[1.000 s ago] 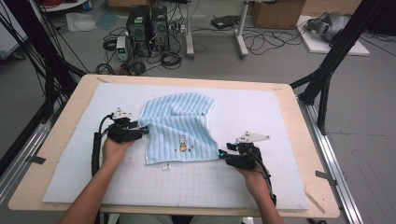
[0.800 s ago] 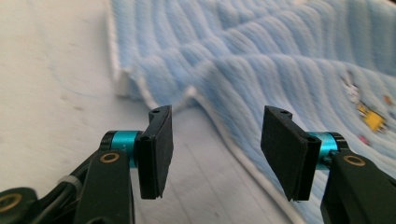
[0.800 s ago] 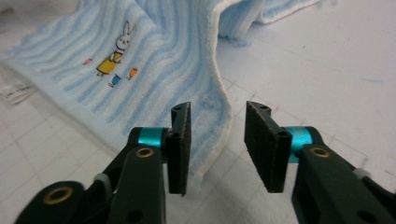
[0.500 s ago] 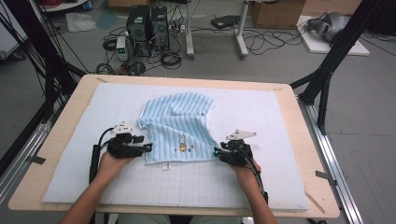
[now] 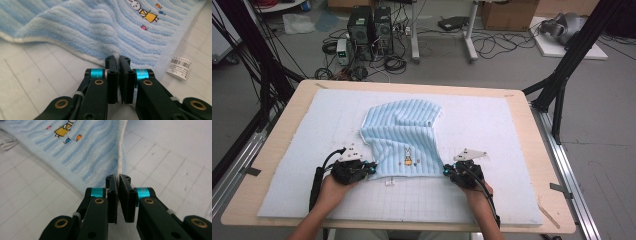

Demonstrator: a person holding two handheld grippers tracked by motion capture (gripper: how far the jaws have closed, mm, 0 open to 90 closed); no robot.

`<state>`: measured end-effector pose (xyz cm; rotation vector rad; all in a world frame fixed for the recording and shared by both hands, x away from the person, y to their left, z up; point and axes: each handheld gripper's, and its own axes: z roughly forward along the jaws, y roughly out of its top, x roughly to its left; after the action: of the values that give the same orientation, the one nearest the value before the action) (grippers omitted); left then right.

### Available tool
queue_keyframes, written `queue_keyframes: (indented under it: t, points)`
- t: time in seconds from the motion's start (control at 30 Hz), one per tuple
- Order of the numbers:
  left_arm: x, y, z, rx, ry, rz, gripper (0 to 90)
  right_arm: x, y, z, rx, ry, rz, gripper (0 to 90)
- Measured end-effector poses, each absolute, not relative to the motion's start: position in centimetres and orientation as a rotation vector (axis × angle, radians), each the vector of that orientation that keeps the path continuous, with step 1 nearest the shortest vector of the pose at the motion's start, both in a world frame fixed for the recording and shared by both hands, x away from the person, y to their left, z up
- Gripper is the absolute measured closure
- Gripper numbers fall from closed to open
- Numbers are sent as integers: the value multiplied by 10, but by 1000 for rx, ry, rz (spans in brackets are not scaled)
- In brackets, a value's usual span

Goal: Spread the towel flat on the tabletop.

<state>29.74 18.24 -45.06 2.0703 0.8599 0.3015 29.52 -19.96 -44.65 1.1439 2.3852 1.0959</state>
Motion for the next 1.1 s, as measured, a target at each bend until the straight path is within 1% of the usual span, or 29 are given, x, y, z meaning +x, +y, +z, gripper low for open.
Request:
queue_keyframes:
  t: [0.17, 0.37, 0.47, 0.53, 0.57, 0.6, 0.67, 0.7, 0.77, 0.87, 1.0, 1.1]
  points:
    - [277, 194, -450, 2077, 835, 232, 855, 273, -200, -443, 1112, 2470, 1109, 850]
    - [250, 202, -449, 2090, 805, 166, 854, 251, -205, -440, 1095, 2521, 1107, 889]
    - [238, 206, -449, 2094, 786, 146, 854, 242, -212, -441, 1106, 2530, 1119, 892]
    - [236, 209, -448, 2088, 788, 156, 834, 239, -217, -439, 1123, 2490, 1164, 855]
    - [237, 210, -447, 2073, 807, 162, 788, 240, -219, -436, 1138, 2454, 1197, 813]
    - [239, 210, -447, 2052, 826, 171, 717, 242, -221, -434, 1147, 2418, 1237, 795]
    - [244, 212, -446, 2011, 857, 197, 629, 248, -220, -431, 1163, 2359, 1277, 721]
    - [246, 213, -446, 1989, 868, 209, 604, 251, -218, -430, 1161, 2329, 1280, 683]
    - [251, 215, -447, 1940, 899, 241, 564, 259, -211, -430, 1143, 2292, 1263, 639]
    - [258, 218, -446, 1887, 943, 263, 531, 272, -200, -433, 1103, 2274, 1234, 567]
    - [261, 223, -440, 1830, 942, 289, 505, 289, -184, -442, 1122, 2277, 1215, 478]
    - [262, 231, -435, 1797, 941, 317, 497, 296, -176, -448, 1120, 2309, 1204, 471]
